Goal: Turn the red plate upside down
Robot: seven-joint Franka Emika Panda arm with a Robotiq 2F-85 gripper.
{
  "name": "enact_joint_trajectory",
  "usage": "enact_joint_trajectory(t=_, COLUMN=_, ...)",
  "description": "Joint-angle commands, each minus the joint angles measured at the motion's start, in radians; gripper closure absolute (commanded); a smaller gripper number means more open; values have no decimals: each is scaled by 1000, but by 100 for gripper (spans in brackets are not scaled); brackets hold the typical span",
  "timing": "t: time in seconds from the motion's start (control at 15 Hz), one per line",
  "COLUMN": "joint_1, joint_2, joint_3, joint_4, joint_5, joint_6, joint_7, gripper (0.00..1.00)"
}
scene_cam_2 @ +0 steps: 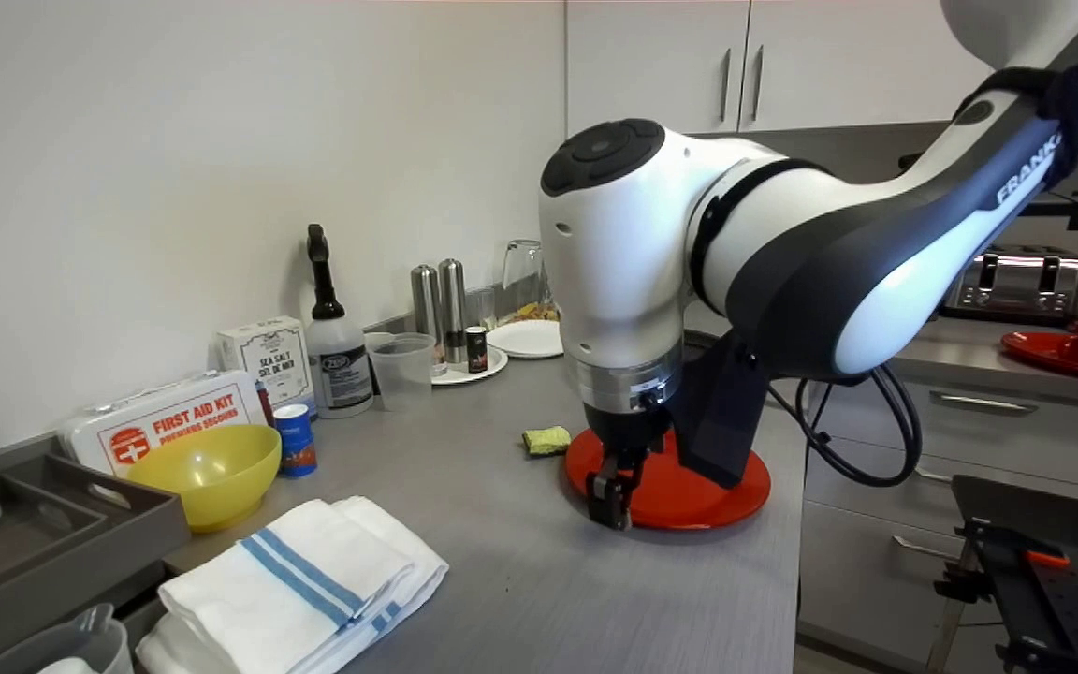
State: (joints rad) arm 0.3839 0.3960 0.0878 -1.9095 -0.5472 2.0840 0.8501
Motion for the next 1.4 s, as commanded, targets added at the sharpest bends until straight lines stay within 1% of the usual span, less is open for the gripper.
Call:
enact_joint_trajectory(t=0.0, joint_1=10, joint_2=43, joint_3=-10, joint_4=8, joint_5=-18, joint_6=8, joint_7=49, gripper=0)
enact_joint_trajectory(t=0.33, joint_1=28, joint_2=90, joint_3=-21, joint_4=10, joint_5=-45, joint_6=10, joint_7=90, gripper=0)
enact_joint_trajectory(t=0.8, joint_1=29, joint_2=90, joint_3=-36, joint_4=14, joint_5=-146, joint_6=-5, joint_7=105, gripper=0)
enact_joint_trajectory(t=1.0, joint_1=26, joint_2=89, joint_3=-28, joint_4=7, joint_5=-175, joint_6=-8, joint_7=111, gripper=0)
enact_joint_trajectory(t=1.2, joint_1=29, joint_2=100, joint_3=-7, joint_4=1, joint_5=-153, joint_6=-8, joint_7=122, gripper=0)
enact_joint_trajectory(t=1.33, joint_1=39, joint_2=109, joint_3=-2, joint_4=-3, joint_5=-163, joint_6=-8, joint_7=138, gripper=0)
